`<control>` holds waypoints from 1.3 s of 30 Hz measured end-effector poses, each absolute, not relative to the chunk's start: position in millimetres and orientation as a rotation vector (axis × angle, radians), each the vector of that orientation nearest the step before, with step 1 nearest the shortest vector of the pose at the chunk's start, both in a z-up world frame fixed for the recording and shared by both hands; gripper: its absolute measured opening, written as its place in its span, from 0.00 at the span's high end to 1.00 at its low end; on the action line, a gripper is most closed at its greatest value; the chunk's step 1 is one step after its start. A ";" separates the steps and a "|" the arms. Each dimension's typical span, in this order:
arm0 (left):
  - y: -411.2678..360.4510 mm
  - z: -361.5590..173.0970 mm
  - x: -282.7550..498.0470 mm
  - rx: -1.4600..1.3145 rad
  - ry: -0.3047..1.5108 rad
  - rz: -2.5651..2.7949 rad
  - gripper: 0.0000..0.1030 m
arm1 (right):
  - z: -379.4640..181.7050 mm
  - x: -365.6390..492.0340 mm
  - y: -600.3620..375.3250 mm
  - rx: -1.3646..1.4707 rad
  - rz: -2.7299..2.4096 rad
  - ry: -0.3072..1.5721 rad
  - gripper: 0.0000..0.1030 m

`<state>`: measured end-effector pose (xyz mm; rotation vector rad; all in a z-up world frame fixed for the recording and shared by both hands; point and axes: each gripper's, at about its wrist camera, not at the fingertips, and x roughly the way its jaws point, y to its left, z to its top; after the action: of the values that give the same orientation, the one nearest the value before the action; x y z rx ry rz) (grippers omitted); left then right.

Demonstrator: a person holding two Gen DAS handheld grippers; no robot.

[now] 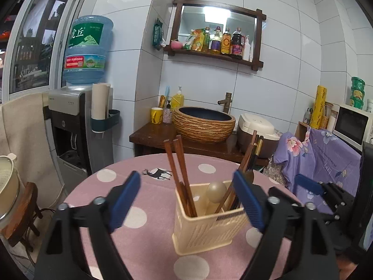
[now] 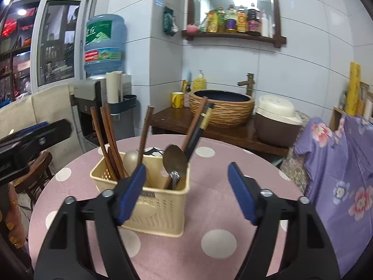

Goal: Organize utensils

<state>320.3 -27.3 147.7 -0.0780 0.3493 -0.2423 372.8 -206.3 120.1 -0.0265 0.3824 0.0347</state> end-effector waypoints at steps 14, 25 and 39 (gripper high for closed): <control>-2.0 77.7 195.0 -0.111 0.348 -0.181 0.05 | 45.7 214.1 -194.0 0.027 -0.016 0.354 0.06; 0.4 26.1 62.6 -0.070 0.339 -0.088 0.05 | -7.0 72.7 -175.3 0.052 -0.076 0.344 0.06; 11.5 24.0 -2.8 -0.068 0.258 -0.078 0.05 | 5.0 -14.2 -144.0 -0.003 -0.032 0.247 0.06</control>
<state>-2.8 11.5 24.0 -0.0677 0.2577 -0.0783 -14.2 -144.0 5.0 -0.0029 0.2471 -0.0324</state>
